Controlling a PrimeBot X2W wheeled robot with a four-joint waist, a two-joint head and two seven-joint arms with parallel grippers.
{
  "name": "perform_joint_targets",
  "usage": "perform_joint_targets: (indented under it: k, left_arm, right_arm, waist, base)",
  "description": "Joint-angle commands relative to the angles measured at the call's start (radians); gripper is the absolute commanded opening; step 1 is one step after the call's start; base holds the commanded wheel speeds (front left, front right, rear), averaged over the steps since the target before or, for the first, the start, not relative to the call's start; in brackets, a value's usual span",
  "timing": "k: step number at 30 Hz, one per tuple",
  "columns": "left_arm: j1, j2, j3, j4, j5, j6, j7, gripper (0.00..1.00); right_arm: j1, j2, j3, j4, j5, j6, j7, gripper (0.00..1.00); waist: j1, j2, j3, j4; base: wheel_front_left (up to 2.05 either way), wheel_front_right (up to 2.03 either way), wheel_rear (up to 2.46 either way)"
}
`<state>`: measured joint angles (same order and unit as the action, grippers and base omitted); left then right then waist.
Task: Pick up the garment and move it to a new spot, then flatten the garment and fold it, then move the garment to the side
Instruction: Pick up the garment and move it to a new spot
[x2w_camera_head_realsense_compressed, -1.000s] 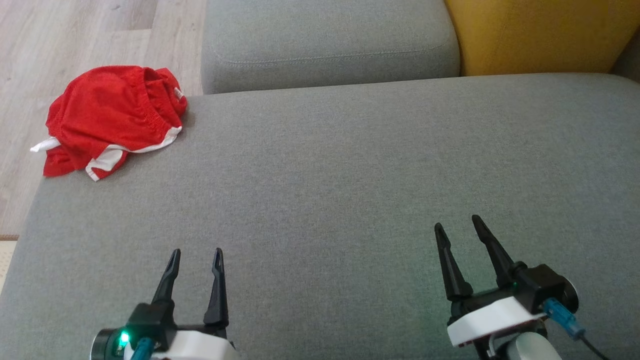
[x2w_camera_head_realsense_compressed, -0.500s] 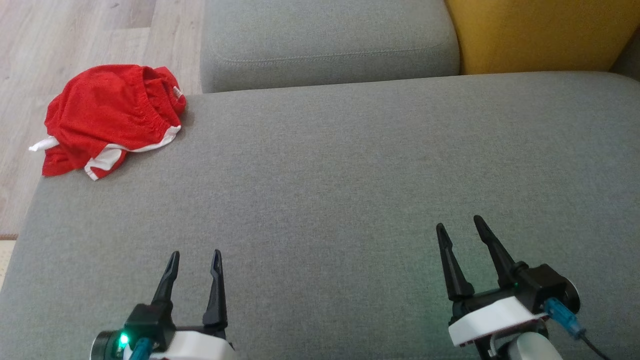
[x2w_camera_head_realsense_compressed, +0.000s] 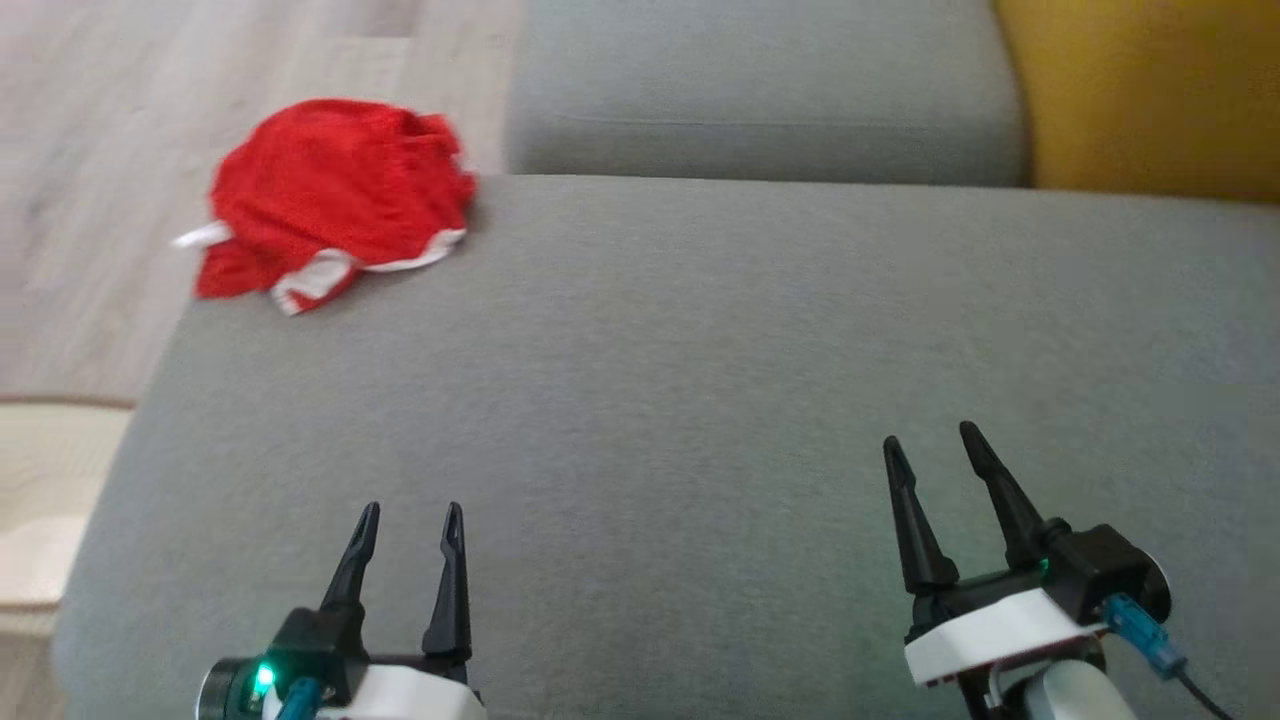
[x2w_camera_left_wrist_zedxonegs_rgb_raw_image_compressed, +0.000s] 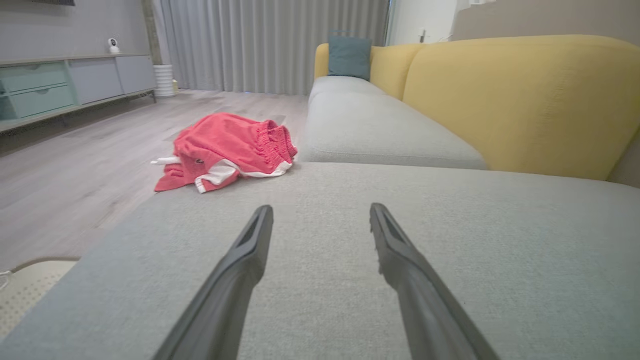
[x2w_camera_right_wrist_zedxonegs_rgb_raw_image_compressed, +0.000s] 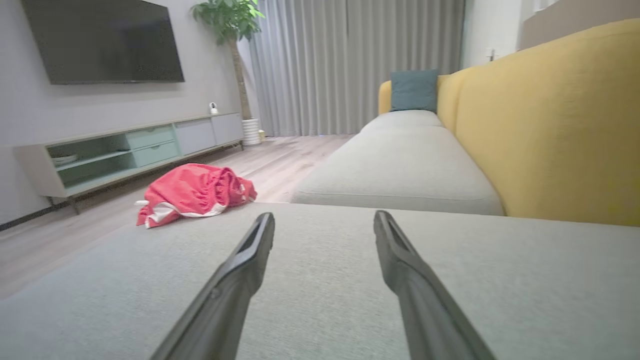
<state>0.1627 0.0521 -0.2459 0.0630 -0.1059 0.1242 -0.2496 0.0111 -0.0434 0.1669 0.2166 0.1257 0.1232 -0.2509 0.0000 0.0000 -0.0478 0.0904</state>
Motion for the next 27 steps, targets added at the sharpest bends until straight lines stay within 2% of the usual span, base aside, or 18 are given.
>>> perform_joint_targets:
  k: [1, 7, 13, 22, 27]
  left_arm:
    - [-0.034, -0.001, 0.029, -0.04, 0.012, 0.003, -0.012, 1.0]
    - [-0.02, 0.009, 0.039, -0.06, 0.017, 0.005, -0.012, 1.0]
    - [-0.004, 0.031, 0.067, -0.079, 0.013, 0.014, -0.012, 1.0]
    - [0.022, 0.03, 0.121, -0.139, -0.002, 0.044, -0.012, 1.0]
    - [0.024, 0.045, 0.142, -0.138, -0.008, 0.033, -0.012, 1.0]
  right_arm:
    - [-0.029, -0.007, 0.028, -0.039, 0.008, 0.008, -0.011, 1.0]
    - [-0.013, -0.007, 0.04, -0.042, 0.028, 0.008, -0.011, 1.0]
    - [-0.009, -0.007, 0.055, -0.042, 0.046, 0.008, -0.011, 1.0]
    - [-0.067, -0.007, 0.11, -0.018, 0.039, 0.008, -0.011, 1.0]
    - [-0.08, -0.007, 0.116, -0.013, 0.035, 0.008, -0.011, 1.0]
  waist:
    - [0.0, 0.0, -0.016, 0.091]
    - [0.0, 0.0, -0.033, 0.251]
    - [0.0, 0.0, -0.038, 0.368]
    - [0.0, 0.0, 0.013, 0.413]
    - [0.0, 0.0, 0.029, 0.416]
  base:
    - [0.0, 0.0, 0.0]
    - [0.0, 0.0, 0.0]
    - [0.0, 0.0, 0.0]
    - [0.0, 0.0, 0.0]
    - [0.0, 0.0, 0.0]
